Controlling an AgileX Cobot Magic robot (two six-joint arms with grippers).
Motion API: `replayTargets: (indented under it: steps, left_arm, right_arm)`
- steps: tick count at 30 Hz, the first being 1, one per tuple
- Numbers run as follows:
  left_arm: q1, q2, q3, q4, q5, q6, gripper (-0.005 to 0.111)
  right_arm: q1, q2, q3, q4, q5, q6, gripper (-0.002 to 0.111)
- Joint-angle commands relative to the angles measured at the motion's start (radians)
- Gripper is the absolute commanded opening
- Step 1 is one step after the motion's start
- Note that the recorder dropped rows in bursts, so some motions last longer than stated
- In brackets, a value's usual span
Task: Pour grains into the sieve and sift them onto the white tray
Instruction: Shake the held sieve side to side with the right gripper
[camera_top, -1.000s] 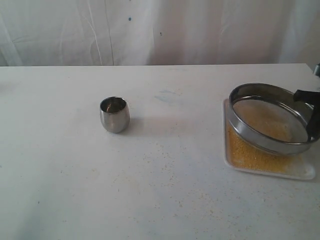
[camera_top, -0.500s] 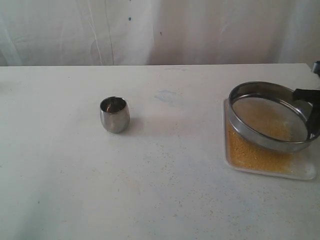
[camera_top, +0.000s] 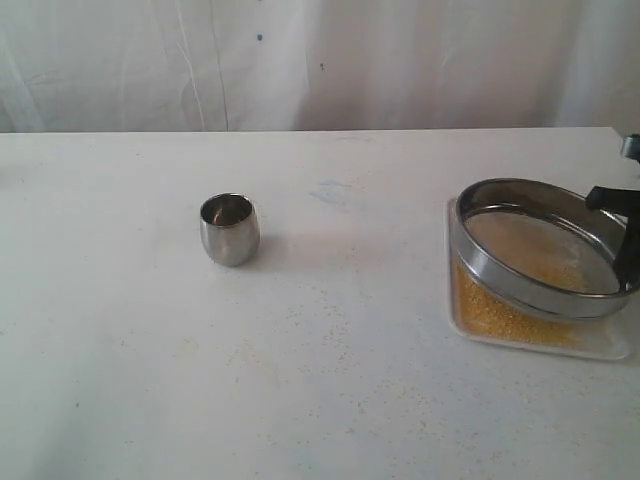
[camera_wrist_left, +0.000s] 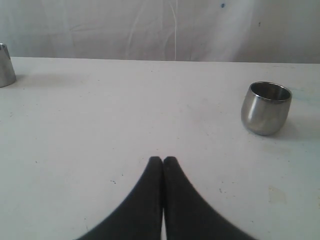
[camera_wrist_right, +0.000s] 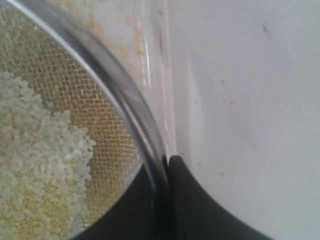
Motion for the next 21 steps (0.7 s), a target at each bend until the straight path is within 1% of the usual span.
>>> replayTargets:
  steps: [1,3,4,5,7,9,10,11,13,14,16,18,19,21]
  left_arm:
    - [-0.008,-0.005,0.002,0.001,-0.004,-0.01,0.0]
    - [-0.008,-0.005,0.002,0.001,-0.004,-0.01,0.0]
    - [-0.008,-0.005,0.002,0.001,-0.004,-0.01,0.0]
    - [-0.008,-0.005,0.002,0.001,-0.004,-0.01,0.0]
    - [-0.008,-0.005,0.002,0.001,-0.004,-0.01,0.0]
    - [-0.008,-0.005,0.002,0.001,-0.004,-0.01,0.0]
    - [-0.008,-0.005,0.002,0.001,-0.004,-0.01,0.0]
    - [-0.008,-0.005,0.002,0.001,-0.004,-0.01,0.0]
    - [-0.008,-0.005,0.002,0.001,-0.004,-0.01,0.0]
    - [-0.008,-0.005,0.002,0.001,-0.004,-0.01,0.0]
    - [-0.008,-0.005,0.002,0.001,-0.004,-0.01,0.0]
    - [-0.008,-0.005,0.002,0.001,-0.004,-0.01,0.0]
    - [-0.008,-0.005,0.002,0.001,-0.004,-0.01,0.0]
    - [-0.008,-0.005,0.002,0.001,-0.004,-0.01,0.0]
  right_arm:
    - [-0.007,-0.013,-0.004,0.027,-0.158,0.063,0.0]
    - [-0.007,-0.013,-0.002,0.024,-0.053,0.077,0.0]
    - [-0.005,-0.013,0.003,0.022,-0.006,0.05,0.0]
    - [-0.005,-0.013,0.009,0.022,0.0,0.019,0.0]
    - [-0.005,-0.013,0.009,0.017,-0.093,0.01,0.0]
    - [-0.01,-0.013,0.005,0.017,-0.232,0.069,0.0]
    - [-0.01,-0.013,0.003,0.015,-0.234,0.111,0.0]
    - [-0.01,-0.015,0.003,0.015,-0.188,0.133,0.0]
    - [-0.007,-0.015,0.011,0.013,-0.066,0.098,0.0]
    - [-0.003,-0.015,0.015,0.013,-0.04,0.059,0.0]
    - [0.001,-0.015,0.02,0.01,-0.083,0.027,0.0]
    - [0.001,-0.015,0.013,0.01,-0.219,0.057,0.0]
    - [0.001,-0.015,0.009,0.01,-0.24,0.094,0.0]
    - [0.001,-0.017,0.005,0.016,-0.178,0.144,0.0]
